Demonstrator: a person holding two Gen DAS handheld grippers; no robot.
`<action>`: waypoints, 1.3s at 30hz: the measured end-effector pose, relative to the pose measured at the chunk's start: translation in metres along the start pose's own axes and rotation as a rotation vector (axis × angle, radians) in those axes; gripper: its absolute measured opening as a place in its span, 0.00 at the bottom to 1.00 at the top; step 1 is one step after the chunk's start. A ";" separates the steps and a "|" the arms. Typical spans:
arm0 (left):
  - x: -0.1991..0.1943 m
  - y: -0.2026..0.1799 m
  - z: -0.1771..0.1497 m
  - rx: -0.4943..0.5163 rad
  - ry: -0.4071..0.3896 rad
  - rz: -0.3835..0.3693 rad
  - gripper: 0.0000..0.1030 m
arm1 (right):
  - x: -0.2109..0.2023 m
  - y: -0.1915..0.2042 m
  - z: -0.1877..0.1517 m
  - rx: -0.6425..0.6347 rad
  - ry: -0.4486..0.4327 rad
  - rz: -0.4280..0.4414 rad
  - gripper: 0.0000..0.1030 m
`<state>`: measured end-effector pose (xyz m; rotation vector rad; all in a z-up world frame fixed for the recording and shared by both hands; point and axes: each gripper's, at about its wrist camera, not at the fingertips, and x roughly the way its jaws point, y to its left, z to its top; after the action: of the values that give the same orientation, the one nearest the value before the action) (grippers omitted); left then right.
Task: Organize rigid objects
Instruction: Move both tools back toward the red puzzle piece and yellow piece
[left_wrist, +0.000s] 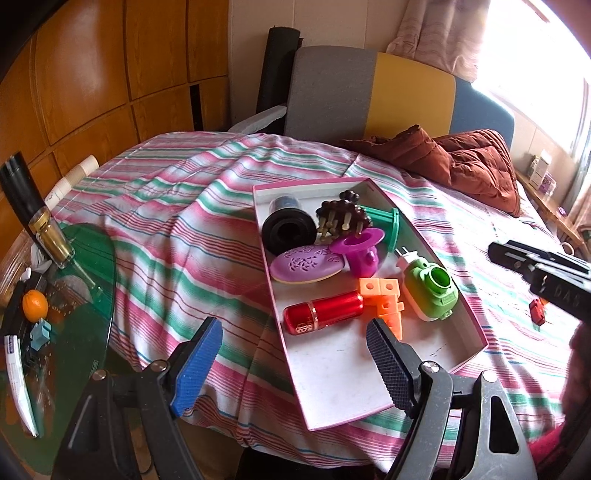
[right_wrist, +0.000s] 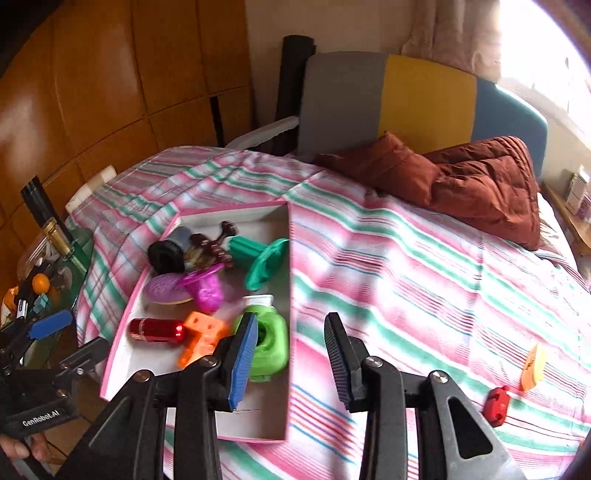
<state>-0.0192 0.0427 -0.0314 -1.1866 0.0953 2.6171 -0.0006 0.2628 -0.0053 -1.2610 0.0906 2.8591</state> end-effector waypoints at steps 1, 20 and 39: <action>0.000 -0.002 0.001 0.003 -0.001 -0.001 0.79 | -0.003 -0.009 0.000 0.009 -0.003 -0.012 0.36; -0.009 -0.070 0.018 0.132 -0.035 -0.131 0.80 | -0.063 -0.254 -0.054 0.500 -0.087 -0.475 0.36; 0.047 -0.276 0.004 0.477 0.147 -0.444 0.79 | -0.070 -0.317 -0.099 0.926 -0.033 -0.371 0.36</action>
<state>0.0217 0.3186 -0.0505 -1.0737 0.4090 1.9748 0.1313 0.5744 -0.0351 -0.8847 0.9319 2.0610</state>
